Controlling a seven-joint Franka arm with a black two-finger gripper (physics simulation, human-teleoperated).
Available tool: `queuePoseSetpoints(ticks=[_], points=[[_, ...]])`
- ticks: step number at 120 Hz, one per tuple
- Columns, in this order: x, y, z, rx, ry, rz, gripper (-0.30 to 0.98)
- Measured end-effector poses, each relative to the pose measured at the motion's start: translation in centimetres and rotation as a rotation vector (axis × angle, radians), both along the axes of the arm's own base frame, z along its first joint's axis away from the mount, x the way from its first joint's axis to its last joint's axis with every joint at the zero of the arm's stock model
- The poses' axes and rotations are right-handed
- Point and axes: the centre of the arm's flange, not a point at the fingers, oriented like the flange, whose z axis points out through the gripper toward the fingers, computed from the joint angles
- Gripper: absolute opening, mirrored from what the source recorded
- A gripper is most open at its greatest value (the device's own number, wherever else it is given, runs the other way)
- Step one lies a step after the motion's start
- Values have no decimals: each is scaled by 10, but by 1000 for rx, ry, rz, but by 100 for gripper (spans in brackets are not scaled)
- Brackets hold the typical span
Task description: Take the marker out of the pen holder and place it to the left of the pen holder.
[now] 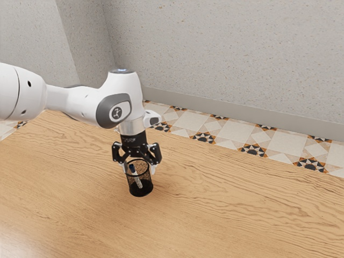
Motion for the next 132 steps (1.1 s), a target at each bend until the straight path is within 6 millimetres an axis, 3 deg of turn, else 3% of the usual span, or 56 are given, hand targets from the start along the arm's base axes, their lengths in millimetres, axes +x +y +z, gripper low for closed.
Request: queuePoseSetpoints(ticks=[23, 57, 85, 109, 132], points=[[0, 2, 1, 6, -2, 5, 64], [-2, 6, 6, 12, -2, 26, 12], [-3, 7, 6, 21, 1, 40, -4], [-5, 12, 34, 39, -38, 60, -7], [-16, 31, 84, 71, -87, 101, -7]])
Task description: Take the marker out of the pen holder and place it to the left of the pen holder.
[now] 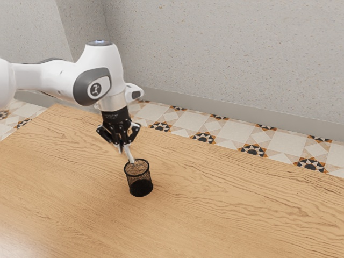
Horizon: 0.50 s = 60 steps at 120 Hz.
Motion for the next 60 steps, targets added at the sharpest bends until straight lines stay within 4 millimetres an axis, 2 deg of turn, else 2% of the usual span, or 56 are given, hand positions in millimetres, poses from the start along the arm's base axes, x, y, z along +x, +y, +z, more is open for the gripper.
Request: queuePoseSetpoints(ticks=[18, 28, 37, 49, 60], points=[[-10, 34, 30, 37, -5, 59, -7], [-17, 55, 31, 51, 19, 96, -8], [-20, 75, 13, 50, 68, 132, -7], [-21, 99, -32, 31, 150, 173, -7], [-25, 102, -53, 22, 181, 181, -6]])
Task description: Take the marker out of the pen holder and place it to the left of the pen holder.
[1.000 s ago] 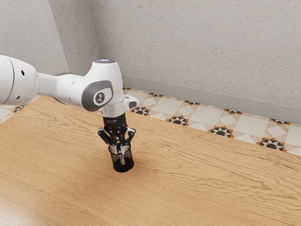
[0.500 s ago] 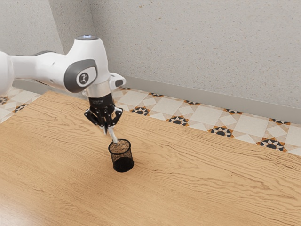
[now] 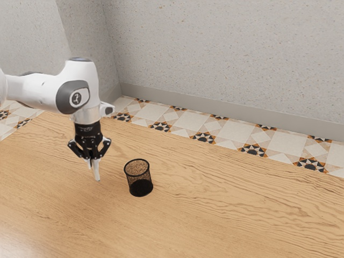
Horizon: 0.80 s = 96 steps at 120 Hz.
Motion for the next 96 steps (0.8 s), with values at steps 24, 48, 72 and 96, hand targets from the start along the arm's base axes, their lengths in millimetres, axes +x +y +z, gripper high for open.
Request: queuePoseSetpoints(ticks=[24, 48, 72, 96], points=[[1, -21, -2, -11, -12, -29, 23], [-2, -8, 22, 1, -53, -3, 51], [-16, -33, 138, 57, -183, -91, 62], [-13, -67, 223, 62, -233, -268, 66]])
